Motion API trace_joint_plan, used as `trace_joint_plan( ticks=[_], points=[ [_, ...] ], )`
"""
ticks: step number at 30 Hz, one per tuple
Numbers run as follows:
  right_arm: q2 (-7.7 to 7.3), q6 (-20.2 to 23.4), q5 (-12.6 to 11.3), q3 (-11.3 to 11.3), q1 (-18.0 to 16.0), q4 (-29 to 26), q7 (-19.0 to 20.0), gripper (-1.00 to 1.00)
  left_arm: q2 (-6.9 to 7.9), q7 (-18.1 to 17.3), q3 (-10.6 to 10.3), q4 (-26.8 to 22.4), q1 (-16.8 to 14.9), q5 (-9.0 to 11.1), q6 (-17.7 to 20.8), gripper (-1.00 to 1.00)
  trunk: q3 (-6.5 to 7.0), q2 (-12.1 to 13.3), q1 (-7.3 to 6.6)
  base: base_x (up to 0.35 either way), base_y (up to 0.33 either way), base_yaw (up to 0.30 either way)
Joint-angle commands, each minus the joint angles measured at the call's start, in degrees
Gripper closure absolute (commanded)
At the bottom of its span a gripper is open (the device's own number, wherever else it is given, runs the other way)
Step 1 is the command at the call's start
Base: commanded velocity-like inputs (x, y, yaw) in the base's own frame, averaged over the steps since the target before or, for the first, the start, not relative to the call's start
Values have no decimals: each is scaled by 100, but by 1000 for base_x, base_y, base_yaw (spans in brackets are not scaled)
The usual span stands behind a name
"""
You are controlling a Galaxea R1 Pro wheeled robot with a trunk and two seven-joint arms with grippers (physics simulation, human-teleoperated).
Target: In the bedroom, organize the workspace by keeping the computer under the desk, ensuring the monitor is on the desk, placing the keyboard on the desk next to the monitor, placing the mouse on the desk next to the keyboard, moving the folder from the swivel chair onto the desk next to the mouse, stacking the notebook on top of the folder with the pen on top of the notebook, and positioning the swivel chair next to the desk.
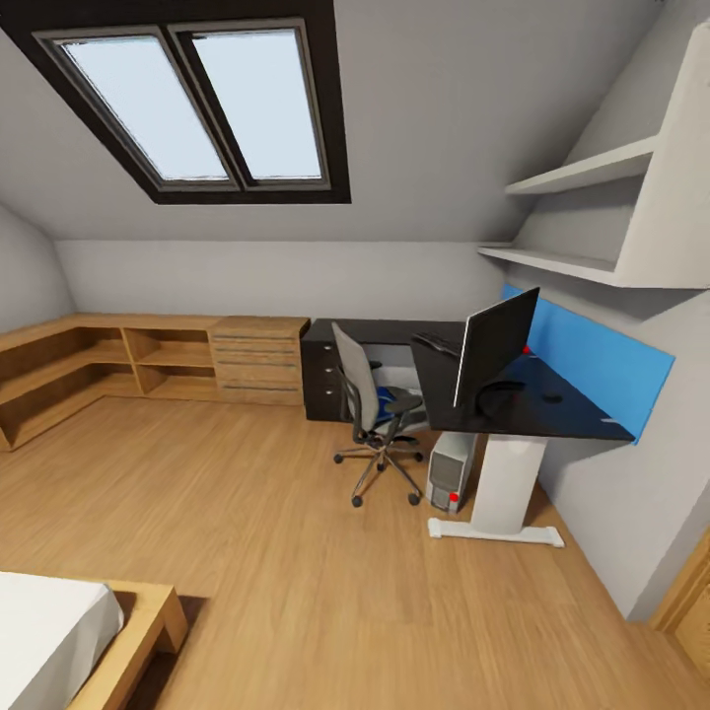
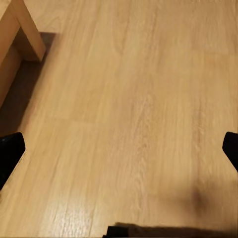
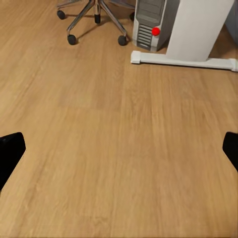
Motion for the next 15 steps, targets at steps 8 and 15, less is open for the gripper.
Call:
trace_joint_plan(
  ticks=[8,15],
  points=[
    [15,-17,7,20,-5,11,6,-100,0,-1,11,0,-2,3,-11,-100,-7,-4,3,81,191,-87],
    [9,-17,17,41,-5,134,17,-100,3,-9,2,2,-2,0,-4,-100,-7,-4,3,2,11,-2]
  ],
)
